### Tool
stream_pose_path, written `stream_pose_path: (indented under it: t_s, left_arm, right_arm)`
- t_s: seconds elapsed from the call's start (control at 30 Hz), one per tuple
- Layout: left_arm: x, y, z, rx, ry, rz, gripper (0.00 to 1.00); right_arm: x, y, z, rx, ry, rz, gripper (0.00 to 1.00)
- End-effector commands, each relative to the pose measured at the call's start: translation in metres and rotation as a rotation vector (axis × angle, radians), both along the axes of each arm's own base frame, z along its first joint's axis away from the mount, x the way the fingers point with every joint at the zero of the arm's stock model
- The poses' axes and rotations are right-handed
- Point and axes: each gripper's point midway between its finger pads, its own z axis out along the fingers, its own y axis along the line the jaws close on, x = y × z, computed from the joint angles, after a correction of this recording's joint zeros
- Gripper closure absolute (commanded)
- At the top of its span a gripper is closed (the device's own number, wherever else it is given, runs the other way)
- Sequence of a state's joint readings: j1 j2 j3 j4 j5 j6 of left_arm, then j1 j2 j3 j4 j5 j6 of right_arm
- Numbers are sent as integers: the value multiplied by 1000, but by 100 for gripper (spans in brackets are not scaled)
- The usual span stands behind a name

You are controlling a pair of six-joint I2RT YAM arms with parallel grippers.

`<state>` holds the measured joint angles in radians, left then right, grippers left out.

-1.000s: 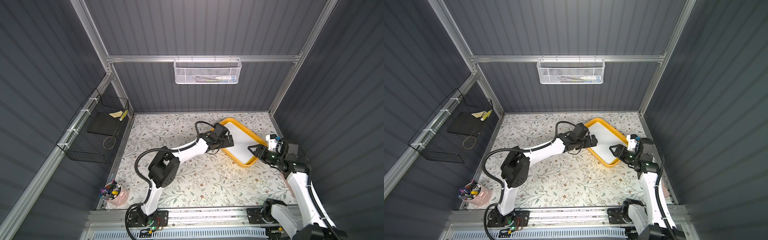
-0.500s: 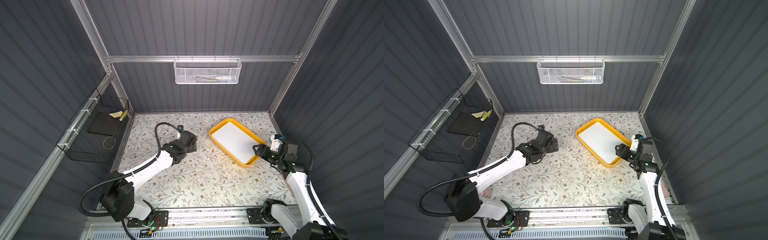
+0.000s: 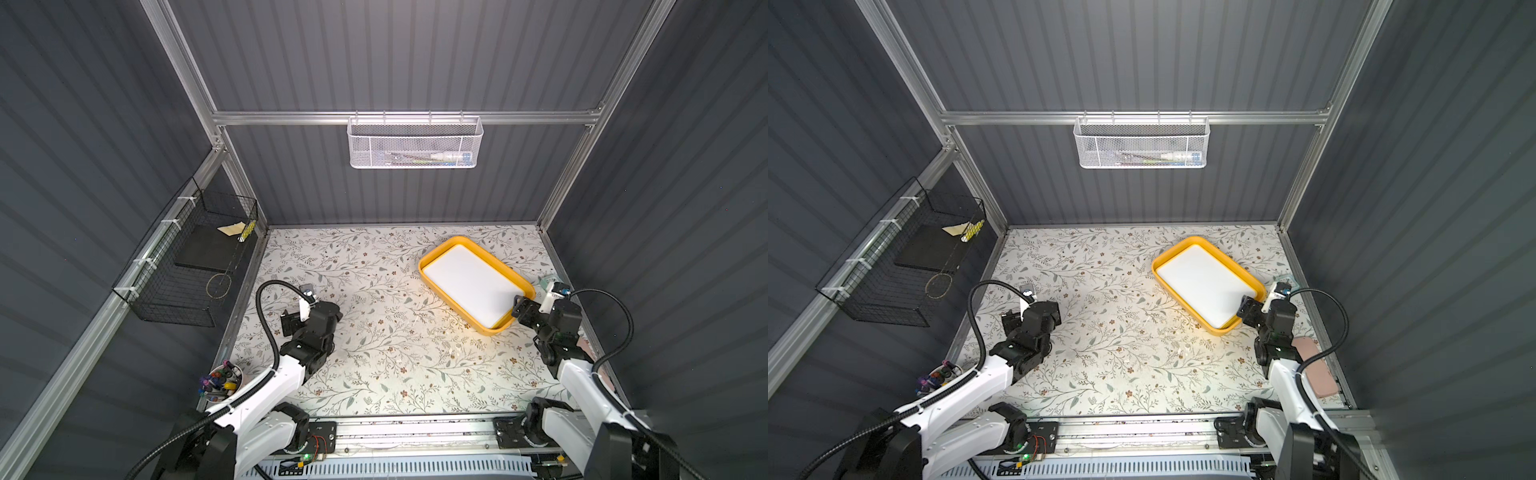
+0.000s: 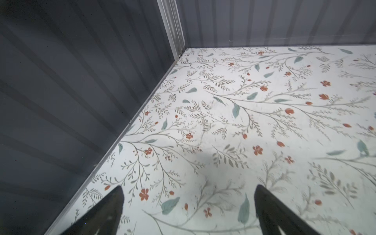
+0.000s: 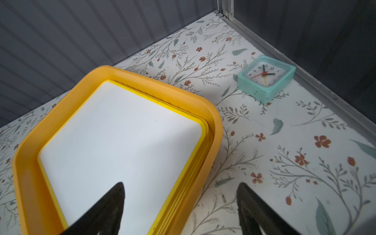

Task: Put the whiteboard into the storage box
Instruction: Reset both arms

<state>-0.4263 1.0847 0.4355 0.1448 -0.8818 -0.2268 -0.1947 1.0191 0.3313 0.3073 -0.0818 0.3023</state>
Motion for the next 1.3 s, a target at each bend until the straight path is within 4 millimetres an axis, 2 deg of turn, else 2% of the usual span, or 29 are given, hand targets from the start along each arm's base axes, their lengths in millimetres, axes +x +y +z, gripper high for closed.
stream_pose_path:
  t_s: [0.0, 0.1, 0.23, 0.37, 0.57, 0.67, 0.73, 0.77, 0.83, 0.93, 1.0, 1.27]
  left_arm:
    - [20, 4, -4, 34, -55, -25, 0]
    - [31, 4, -15, 22, -58, -43, 0]
    - [51, 4, -41, -32, -18, -101, 0]
    - [70, -5, -46, -34, 11, -186, 0]
    - [79, 14, -42, -89, -87, -194, 0]
    - [83, 13, -50, -92, -112, -223, 0]
    - [86, 13, -63, -107, -132, -236, 0]
    - [89, 14, -62, -87, -147, -237, 0]
    - [87, 9, -69, -111, -85, -258, 0]
    - [91, 10, -69, -106, -96, -254, 0]
    - [97, 17, -74, -105, -51, -204, 0]
    - [99, 18, -72, -94, -60, -195, 0]
  right_arm:
    - [23, -7, 25, -44, -152, -6, 14]
    - [29, -4, 15, -54, -193, 20, 13]
    - [31, 1, 20, -103, -219, 70, 12]
    - [30, 1, 23, -119, -239, 71, 11]
    - [32, -3, 20, -166, -281, 59, 10]
    - [38, 10, 16, -171, -289, 148, 10]
    - [41, 11, 14, -179, -281, 145, 6]
    - [42, 12, 12, -182, -279, 149, 6]
    - [44, 13, 8, -190, -268, 146, 5]
    - [50, 17, 6, -189, -267, 174, 1]
    - [53, 18, 2, -194, -227, 172, 1]
    - [55, 19, 2, -207, -222, 173, 1]
